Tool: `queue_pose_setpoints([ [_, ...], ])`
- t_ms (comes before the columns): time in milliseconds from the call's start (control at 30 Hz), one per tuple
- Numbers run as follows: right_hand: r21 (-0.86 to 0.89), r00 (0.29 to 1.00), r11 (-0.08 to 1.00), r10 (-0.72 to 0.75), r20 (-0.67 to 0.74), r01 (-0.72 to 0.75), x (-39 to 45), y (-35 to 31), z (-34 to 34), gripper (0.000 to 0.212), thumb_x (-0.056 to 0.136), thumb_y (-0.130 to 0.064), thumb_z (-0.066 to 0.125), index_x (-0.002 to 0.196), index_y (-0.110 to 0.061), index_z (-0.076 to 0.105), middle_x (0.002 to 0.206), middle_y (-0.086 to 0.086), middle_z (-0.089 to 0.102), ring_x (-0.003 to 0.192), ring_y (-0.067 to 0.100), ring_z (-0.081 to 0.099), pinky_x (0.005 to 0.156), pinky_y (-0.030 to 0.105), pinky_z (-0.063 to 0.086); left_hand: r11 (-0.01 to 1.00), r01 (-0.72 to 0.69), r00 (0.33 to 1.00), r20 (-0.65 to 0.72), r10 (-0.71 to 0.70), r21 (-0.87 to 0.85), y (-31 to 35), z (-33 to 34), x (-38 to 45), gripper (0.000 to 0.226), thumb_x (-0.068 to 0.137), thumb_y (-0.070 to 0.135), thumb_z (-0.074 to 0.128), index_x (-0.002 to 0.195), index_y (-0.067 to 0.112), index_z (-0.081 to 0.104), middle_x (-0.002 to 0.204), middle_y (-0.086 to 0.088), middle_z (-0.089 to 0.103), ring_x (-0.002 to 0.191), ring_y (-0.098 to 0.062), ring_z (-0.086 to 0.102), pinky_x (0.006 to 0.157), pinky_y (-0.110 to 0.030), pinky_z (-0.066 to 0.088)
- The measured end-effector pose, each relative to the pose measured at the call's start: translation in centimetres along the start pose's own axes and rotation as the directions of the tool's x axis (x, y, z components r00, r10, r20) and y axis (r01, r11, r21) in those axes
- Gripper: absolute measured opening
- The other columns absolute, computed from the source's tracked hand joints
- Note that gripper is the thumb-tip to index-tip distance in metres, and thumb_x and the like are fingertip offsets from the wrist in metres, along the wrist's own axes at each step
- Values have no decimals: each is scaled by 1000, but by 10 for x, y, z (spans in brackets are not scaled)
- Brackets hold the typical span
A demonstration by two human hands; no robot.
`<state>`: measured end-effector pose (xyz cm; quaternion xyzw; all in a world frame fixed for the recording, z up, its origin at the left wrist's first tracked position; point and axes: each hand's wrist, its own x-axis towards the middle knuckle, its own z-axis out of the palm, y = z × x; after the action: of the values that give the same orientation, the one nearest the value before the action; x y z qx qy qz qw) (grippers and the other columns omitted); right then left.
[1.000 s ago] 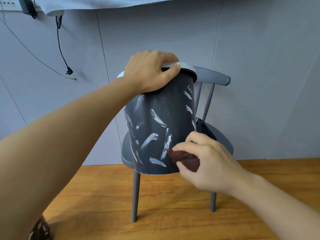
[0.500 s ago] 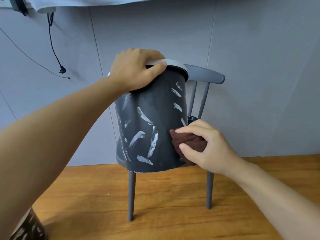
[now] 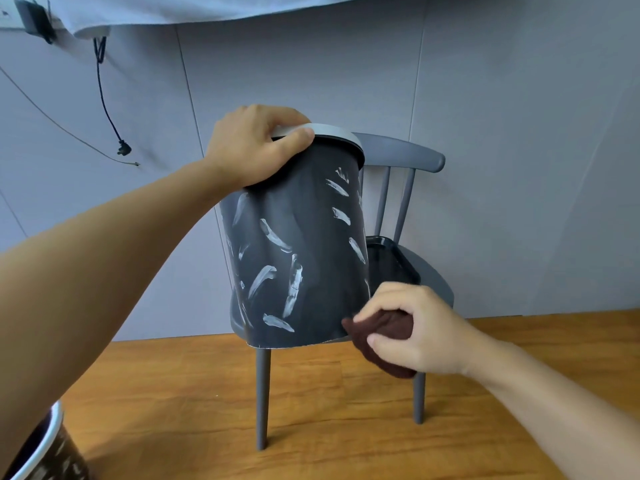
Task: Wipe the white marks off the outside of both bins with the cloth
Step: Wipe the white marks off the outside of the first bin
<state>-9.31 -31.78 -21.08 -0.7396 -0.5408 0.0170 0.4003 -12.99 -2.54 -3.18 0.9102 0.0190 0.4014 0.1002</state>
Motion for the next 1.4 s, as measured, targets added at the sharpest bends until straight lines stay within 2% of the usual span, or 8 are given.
queue_pose_setpoints([
  [200,92,971,996,16,-237,6,8,-3,-14,25,81,-24,77,105,-29,80,99,-14,70,97,13,70,76,22,58,1000,-6,1000,-13,6,23,0,2,0,34,90,65,44,111,48,65,97,15,71,97,-19,62,89,-42,51],
  [400,-45,998,999,-2,68,5,-5,-3,-2,21,81,-27,75,99,-34,81,95,-16,68,94,9,69,75,22,58,998,-47,999,0,47,31,2,2,0,38,91,66,43,111,44,66,100,17,71,98,-19,62,88,-41,51],
  [567,54,975,999,11,-224,1,3,-5,-10,25,83,-22,77,108,-27,80,100,-15,68,98,12,69,77,22,57,998,-44,999,-18,45,41,0,1,0,38,92,66,43,112,44,67,98,15,72,96,-19,63,87,-42,52],
  [767,-224,995,970,-97,19,99,-7,-20,5,26,81,-35,71,107,-36,78,97,-20,60,91,7,65,70,28,57,995,-79,995,-49,82,63,3,1,-4,36,94,65,44,112,44,67,99,18,72,94,-18,64,83,-40,53],
  [967,-360,956,918,-239,-170,165,11,-47,23,36,91,-41,70,126,-31,69,107,-13,52,98,8,56,77,24,56,986,-124,988,-76,133,116,3,2,-6,39,94,65,42,117,44,66,103,18,73,96,-20,65,78,-35,51],
  [1167,-347,983,922,-140,116,173,6,-48,20,29,88,-43,69,116,-37,74,99,-18,51,92,6,56,74,31,55,977,-163,984,-55,172,139,8,1,-6,39,96,62,43,118,41,67,100,14,74,92,-24,66,72,-32,46],
  [1267,-117,969,986,-140,-204,118,11,-50,7,28,83,-36,74,110,-34,78,99,-17,63,93,10,66,74,23,56,982,-153,988,5,153,108,9,-3,-9,45,94,61,41,123,39,67,110,13,74,101,-23,66,80,-34,49],
  [1400,-32,792,998,-69,-607,62,23,-42,-4,35,83,-43,71,115,-29,76,105,-13,69,100,11,69,79,20,58,984,-179,976,134,174,23,8,-20,-6,43,93,51,44,115,25,69,101,5,73,95,-26,65,84,-41,52],
])
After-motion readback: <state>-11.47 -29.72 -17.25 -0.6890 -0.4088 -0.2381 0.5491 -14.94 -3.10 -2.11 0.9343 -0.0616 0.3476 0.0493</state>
